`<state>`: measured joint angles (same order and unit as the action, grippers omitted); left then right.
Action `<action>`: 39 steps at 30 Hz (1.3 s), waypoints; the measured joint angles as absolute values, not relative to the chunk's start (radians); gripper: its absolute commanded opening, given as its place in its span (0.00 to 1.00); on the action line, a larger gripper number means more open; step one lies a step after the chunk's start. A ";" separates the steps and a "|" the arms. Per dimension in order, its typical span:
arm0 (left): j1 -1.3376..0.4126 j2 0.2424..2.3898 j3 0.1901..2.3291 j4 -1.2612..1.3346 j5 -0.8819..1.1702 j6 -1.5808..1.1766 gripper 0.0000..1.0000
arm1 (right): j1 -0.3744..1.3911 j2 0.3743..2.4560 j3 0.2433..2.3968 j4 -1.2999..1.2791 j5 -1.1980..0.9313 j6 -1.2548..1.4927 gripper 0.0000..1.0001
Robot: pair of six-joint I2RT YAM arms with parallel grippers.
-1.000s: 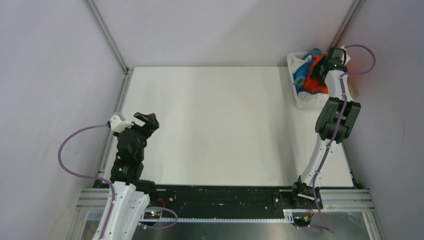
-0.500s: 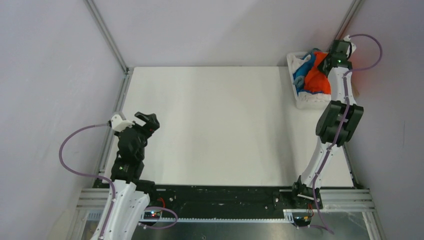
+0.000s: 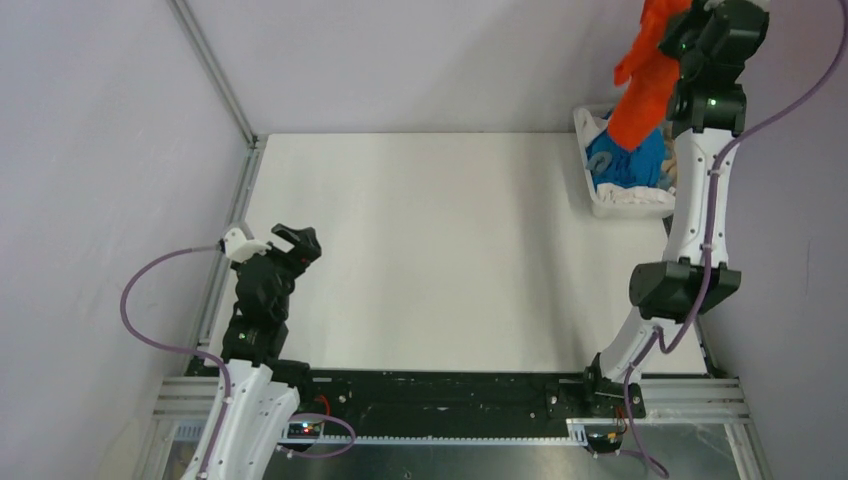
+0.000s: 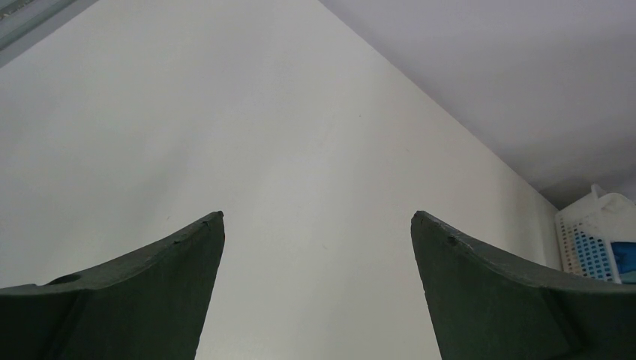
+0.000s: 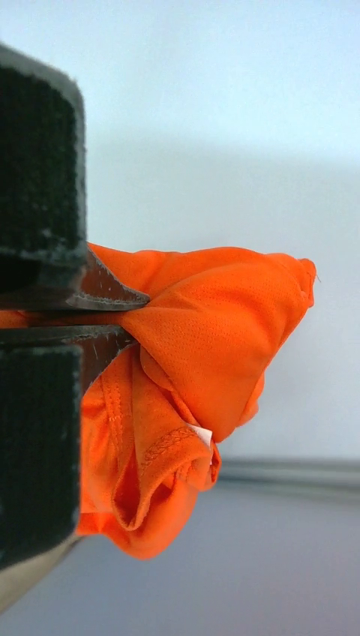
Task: Fold and stack the t-shirts
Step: Grab crumpled tshirt from bin with the right arm, then move the tshirt to the center of the board
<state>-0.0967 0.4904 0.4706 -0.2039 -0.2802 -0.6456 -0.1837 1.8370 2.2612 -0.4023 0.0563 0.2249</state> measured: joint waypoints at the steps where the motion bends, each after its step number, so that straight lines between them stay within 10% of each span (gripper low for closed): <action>1: -0.097 0.491 0.471 -0.204 -0.279 -0.646 0.98 | -0.163 1.820 2.298 -0.393 0.052 0.211 0.00; 9: -0.096 0.504 0.481 -0.207 -0.221 -0.645 0.98 | 0.245 1.531 2.249 -0.373 0.028 0.092 0.00; 17: -0.096 0.406 0.491 -0.201 -0.206 -0.731 0.98 | 0.644 1.213 1.644 -0.315 0.275 0.057 0.02; 19: -0.096 0.360 0.478 -0.200 -0.195 -0.743 0.98 | 0.702 1.182 1.478 -0.314 0.321 0.096 0.23; 22: -0.096 0.312 0.448 -0.196 -0.144 -0.754 0.98 | 0.761 1.218 1.301 -0.337 0.330 0.150 0.84; 24: -0.096 0.305 0.421 -0.196 -0.093 -0.765 0.98 | 0.783 1.287 1.243 -0.366 0.299 0.173 0.97; 30: -0.097 0.431 0.401 -0.200 0.044 -0.779 0.98 | 0.810 1.406 1.190 -0.451 0.307 0.244 0.99; 39: -0.358 0.820 0.537 -0.210 0.082 -0.702 0.98 | 0.629 1.030 0.921 -0.499 0.250 0.472 0.96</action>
